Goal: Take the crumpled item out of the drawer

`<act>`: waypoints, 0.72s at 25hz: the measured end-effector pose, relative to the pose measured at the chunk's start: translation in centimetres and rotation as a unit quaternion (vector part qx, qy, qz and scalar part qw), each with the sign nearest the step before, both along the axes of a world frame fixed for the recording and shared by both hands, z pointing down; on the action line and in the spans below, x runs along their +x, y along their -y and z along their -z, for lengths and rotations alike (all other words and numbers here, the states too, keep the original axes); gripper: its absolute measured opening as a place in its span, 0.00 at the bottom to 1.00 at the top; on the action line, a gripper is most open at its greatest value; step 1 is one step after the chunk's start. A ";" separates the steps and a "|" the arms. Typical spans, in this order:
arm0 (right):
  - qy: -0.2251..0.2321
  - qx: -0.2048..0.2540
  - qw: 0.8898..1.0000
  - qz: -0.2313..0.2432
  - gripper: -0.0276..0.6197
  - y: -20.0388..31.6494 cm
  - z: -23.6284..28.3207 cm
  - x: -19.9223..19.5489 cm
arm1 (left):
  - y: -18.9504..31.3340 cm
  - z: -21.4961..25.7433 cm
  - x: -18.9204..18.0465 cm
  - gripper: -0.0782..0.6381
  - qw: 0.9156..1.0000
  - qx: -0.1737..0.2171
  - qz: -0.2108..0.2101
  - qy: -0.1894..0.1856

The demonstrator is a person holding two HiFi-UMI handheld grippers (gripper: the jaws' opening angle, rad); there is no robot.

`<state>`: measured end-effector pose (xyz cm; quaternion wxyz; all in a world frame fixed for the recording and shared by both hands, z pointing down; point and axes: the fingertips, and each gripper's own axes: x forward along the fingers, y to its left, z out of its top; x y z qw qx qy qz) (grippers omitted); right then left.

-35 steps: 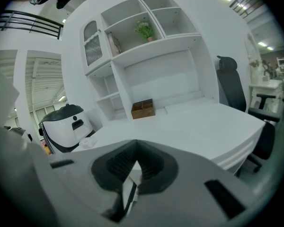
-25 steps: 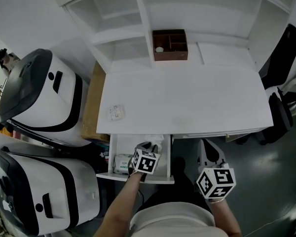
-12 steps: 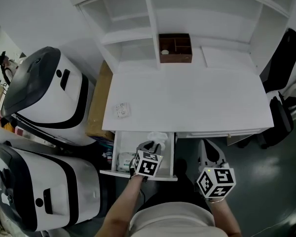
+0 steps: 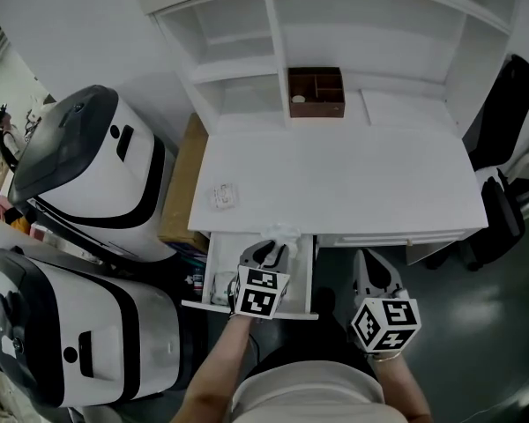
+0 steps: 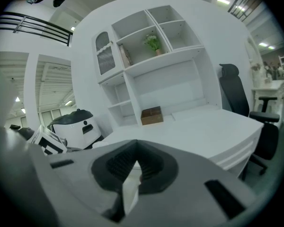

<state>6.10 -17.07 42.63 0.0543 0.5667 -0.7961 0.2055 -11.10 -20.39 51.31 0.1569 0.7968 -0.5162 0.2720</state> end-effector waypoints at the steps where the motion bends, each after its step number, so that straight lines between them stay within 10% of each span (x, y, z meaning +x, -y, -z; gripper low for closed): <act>1: 0.000 0.001 1.000 0.001 0.05 -0.1 0.1 0.0 | 0.0 0.8 0.0 0.22 1.000 0.008 0.001 -0.002; 18: 0.001 0.021 1.000 0.010 0.05 -3.1 1.4 -0.6 | -2.6 10.6 -0.8 0.22 0.991 0.116 0.022 -0.067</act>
